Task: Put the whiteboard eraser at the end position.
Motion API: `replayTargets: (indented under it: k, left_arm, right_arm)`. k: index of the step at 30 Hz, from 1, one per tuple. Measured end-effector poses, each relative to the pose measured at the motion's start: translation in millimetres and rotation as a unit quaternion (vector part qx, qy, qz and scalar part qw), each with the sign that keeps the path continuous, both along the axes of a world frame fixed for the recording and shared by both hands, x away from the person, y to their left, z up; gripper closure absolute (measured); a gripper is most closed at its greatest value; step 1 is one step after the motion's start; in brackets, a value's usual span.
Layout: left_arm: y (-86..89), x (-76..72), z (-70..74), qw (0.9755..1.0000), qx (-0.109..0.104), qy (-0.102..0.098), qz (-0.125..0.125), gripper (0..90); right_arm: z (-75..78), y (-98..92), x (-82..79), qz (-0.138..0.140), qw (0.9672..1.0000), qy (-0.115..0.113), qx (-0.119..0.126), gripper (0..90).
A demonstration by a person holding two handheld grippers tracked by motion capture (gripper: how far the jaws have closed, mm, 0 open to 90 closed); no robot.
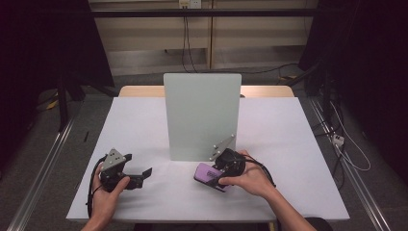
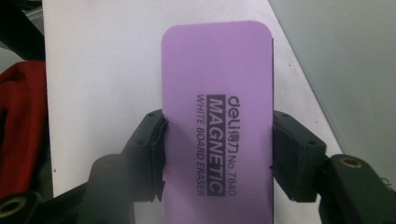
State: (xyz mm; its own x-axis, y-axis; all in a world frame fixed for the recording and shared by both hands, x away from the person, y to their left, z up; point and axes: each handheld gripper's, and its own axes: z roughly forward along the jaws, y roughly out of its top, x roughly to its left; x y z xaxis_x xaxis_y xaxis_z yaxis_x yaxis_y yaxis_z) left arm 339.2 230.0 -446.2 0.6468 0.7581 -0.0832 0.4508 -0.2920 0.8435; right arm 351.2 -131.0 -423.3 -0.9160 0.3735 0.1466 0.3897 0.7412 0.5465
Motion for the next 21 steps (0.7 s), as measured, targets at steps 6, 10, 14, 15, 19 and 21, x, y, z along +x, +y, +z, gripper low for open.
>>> replayTargets:
  k: [6,10,14,15,19,21]
  left_arm:
    - [0.1,-0.3,0.1,1.0000,0.001,-0.002,0.000,4.8]
    - [0.2,-0.4,0.5,1.0000,0.000,-0.003,-0.001,4.8]
    - [0.0,-0.5,0.5,1.0000,0.001,-0.003,-0.001,4.8]
    - [0.1,-0.7,0.6,1.0000,0.000,-0.003,-0.001,4.8]
    - [1.0,-0.6,0.3,1.0000,-0.001,-0.001,0.001,4.8]
    - [1.5,-0.7,0.5,1.0000,-0.001,-0.002,0.002,4.8]
  right_arm:
    - [-4.0,5.1,0.0,-0.003,0.9999,-0.005,-0.009,41.9]
    - [-7.2,7.9,0.2,-0.006,0.9999,-0.005,-0.012,41.8]
    - [-9.5,9.3,0.3,-0.006,0.9999,-0.006,-0.013,41.8]
    - [-9.5,9.5,0.4,-0.007,0.9999,-0.004,-0.014,41.7]
    - [-13.2,9.2,3.1,-0.007,0.9999,-0.005,-0.007,41.7]
    - [-14.1,10.9,3.5,-0.008,0.9999,-0.004,-0.011,41.7]
